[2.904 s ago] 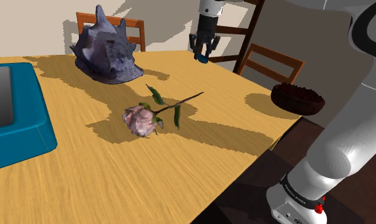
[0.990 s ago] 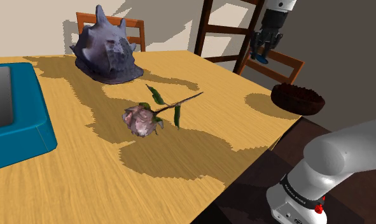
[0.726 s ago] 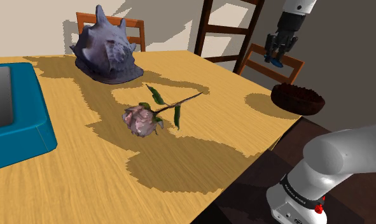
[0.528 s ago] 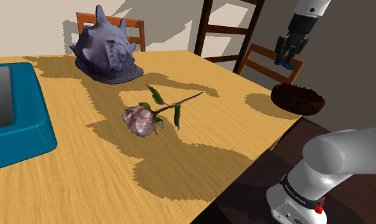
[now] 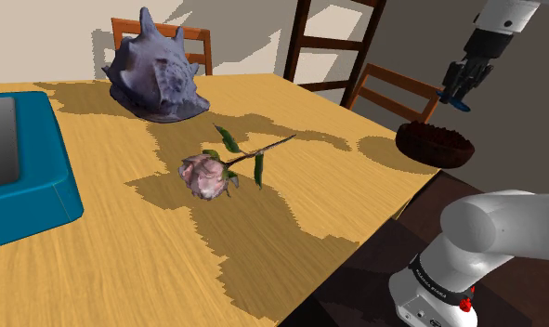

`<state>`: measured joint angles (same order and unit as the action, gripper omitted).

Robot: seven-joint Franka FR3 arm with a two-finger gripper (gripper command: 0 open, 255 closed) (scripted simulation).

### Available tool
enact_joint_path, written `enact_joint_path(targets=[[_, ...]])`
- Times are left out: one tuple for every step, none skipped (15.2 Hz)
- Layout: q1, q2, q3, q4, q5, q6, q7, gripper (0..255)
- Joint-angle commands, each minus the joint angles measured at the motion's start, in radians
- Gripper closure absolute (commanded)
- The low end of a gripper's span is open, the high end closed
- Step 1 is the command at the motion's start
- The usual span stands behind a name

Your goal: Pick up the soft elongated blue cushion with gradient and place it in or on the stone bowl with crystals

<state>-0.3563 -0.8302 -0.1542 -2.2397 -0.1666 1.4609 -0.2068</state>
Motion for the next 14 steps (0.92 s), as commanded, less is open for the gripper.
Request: enact_joint_path(targets=[[-0.008,-0.017,-0.025,-0.019,-0.019,0.005,-0.026,255],[-0.009,-0.023,-0.026,-0.036,-0.021,0.016,-0.025,255],[-0.01,-0.029,-0.027,-0.053,-0.022,0.027,-0.024,255],[-0.01,-0.034,-0.029,-0.07,-0.024,0.039,-0.023,255],[-0.011,-0.039,-0.03,-0.087,-0.025,0.05,-0.022,255],[-0.012,-0.045,-0.031,-0.103,-0.027,0.061,-0.021,255],[-0.013,-0.049,-0.033,-0.12,-0.028,0.073,-0.02,255],[-0.013,-0.054,-0.034,-0.136,-0.03,0.084,-0.019,255],[-0.014,-0.059,-0.036,-0.152,-0.032,0.096,-0.018,255],[-0.015,-0.063,-0.038,-0.168,-0.033,0.107,-0.017,255],[-0.016,-0.068,-0.039,-0.184,-0.035,0.119,-0.016,255],[-0.017,-0.072,-0.041,-0.199,-0.037,0.13,-0.015,255],[-0.018,-0.076,-0.043,-0.215,-0.039,0.142,-0.014,255],[-0.018,-0.079,-0.044,-0.23,-0.04,0.154,-0.013,255]])
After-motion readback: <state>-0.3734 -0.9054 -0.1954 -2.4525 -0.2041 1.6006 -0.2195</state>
